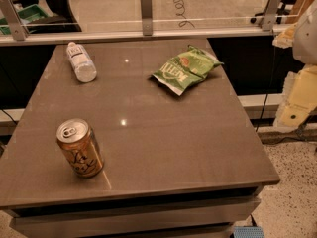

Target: Move green jalapeno chip bag near orange can

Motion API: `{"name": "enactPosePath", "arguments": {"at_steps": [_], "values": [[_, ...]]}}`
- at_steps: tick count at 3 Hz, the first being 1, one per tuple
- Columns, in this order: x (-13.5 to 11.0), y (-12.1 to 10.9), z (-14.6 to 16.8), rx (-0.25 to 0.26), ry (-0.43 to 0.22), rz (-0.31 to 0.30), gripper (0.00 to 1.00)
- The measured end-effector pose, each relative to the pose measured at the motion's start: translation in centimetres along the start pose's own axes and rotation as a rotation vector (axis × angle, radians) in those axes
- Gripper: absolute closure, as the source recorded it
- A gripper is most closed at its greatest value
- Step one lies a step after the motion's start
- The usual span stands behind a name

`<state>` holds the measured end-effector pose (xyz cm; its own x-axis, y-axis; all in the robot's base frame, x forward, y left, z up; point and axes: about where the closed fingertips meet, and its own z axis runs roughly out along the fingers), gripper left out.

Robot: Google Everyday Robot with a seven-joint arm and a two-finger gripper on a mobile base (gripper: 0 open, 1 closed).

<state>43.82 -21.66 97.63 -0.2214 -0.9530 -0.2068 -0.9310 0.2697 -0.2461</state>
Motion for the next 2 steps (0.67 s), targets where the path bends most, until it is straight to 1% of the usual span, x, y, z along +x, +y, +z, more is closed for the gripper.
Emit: {"name": "enactPosePath", "arguments": {"at_steps": [1,2], "values": [[0.00,0.00,0.00,0.000,0.000,0.000,0.00],[-0.86,-0.21,0.61,0.000,-0.048,-0.012,0.00]]}}
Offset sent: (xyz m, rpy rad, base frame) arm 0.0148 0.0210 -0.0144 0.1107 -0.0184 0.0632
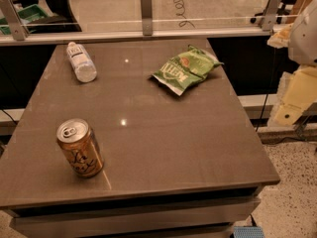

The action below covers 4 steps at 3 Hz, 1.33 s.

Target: Move green jalapeno chip bag near orange can

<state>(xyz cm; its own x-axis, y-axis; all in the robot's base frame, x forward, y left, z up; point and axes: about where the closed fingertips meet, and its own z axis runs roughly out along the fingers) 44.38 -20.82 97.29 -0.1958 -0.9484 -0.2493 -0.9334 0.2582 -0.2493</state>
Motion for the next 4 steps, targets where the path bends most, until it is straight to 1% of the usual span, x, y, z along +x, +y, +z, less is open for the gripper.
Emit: {"name": "enactPosePath", "arguments": {"at_steps": [1,2,3,4], "values": [[-2.4,-1.1,2.9,-0.018,-0.088,-0.053,0.00],[-5.1,-3.7,6.6,-0.026,-0.183,-0.108,0.00],[-7.5,-6.6,10.4,-0.024,-0.256,-0.155,0.00],[-9.7,-10.6,14.6,-0.011,-0.301,-0.194,0.00]]}}
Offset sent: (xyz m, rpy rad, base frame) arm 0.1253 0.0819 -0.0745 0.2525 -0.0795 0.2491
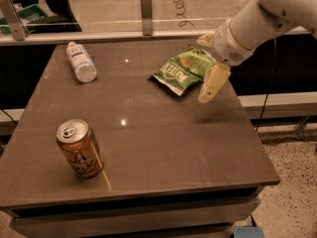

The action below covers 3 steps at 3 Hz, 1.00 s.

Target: Move green jalapeno chip bag near orange can

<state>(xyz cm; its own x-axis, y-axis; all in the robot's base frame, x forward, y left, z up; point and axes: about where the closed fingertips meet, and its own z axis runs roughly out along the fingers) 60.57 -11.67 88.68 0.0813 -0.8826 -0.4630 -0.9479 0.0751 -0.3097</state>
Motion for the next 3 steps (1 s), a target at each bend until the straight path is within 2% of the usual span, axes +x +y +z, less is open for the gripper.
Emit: {"name": "enactPosePath", "arguments": {"at_steps": [1,2,3], "values": [[0.2,-4.3,4.0,0.004,-0.006,-0.016,0.00],[0.8,-7.3,6.6,0.005,0.020,-0.013,0.16],[1.6,-9.0,7.4,0.007,0.063,-0.011,0.40]]}}
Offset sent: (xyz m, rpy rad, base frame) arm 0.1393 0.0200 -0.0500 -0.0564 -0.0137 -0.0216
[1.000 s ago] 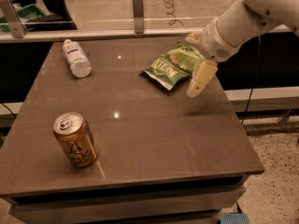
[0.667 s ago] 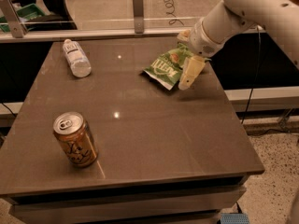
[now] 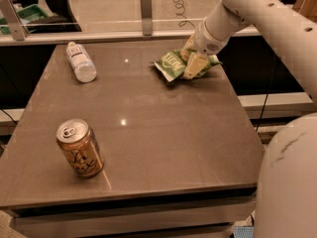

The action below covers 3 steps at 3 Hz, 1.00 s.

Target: Move green jalapeno chip bag near orange can

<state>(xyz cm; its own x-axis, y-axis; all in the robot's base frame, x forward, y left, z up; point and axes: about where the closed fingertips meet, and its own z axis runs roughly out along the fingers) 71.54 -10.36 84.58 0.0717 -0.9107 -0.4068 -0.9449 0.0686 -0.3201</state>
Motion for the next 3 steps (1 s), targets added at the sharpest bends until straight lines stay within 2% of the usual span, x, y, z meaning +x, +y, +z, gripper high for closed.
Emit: {"name": "enactPosePath", "arguments": {"at_steps": [1,2,3], "values": [[0.9,-0.7,-0.7,0.001,0.030,0.012,0.63],[0.0,-0.4,-2.9,-0.011,0.022,0.006,0.87],[-1.9,1.9,-5.5,-0.052,-0.005,-0.002,1.00]]}}
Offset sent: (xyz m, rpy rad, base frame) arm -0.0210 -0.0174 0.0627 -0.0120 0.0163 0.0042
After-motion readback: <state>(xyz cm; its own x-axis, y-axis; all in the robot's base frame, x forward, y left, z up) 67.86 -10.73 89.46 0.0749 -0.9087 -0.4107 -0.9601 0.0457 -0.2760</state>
